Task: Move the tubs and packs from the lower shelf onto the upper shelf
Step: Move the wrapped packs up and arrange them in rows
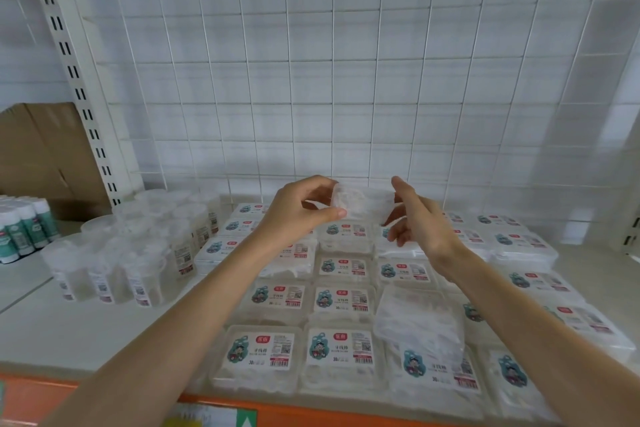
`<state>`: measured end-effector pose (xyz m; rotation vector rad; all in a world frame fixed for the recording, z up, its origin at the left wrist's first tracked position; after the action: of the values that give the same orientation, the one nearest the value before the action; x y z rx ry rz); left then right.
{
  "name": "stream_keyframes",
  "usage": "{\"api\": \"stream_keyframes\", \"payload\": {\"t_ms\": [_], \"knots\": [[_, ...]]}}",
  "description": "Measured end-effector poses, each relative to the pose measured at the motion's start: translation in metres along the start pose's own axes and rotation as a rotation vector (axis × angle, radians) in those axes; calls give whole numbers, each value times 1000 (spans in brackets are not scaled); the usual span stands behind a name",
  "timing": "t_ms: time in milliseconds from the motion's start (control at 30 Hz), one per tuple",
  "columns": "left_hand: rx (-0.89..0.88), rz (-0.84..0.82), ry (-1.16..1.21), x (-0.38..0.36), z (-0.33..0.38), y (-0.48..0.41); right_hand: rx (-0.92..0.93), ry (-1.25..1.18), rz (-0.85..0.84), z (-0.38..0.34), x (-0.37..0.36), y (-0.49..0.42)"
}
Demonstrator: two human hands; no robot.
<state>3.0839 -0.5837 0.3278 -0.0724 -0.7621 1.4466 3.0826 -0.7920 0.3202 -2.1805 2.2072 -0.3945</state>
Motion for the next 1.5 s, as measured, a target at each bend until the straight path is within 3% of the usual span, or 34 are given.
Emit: {"api": "stream_keyframes", "payload": {"t_ms": [233,500,633,767,1033,1267,1500], "knots": [[-67,62,45,2,2,1,104,-113,-54,-4,1,0],[97,97,16,1,-4,0,157,-247,-12,-6,6,-1],[241,16,133,-3,-2,-1,198,-208,-71,-5,5,1],[210,-59,126,-6,2,-1,219,-172,-122,-5,0,2],[225,36,266,-4,-1,-1,202,-70,-60,-3,2,-2],[239,99,342,-5,1,-1,177,0,-147,-4,-2,3],[214,-56,300,-10,10,2,173,-135,-172,-5,-4,3]]}}
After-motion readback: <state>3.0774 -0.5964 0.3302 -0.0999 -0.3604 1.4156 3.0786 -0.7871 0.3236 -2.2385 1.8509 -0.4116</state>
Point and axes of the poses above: each hand's wrist, its own y-axis away from the middle knuckle, its own x-axis out of the back of the hand, z = x × y, the point moved 1 cm from there along -y, towards the middle knuckle, and after that the axes turned 1 degree about y, right-handed, at the moved point
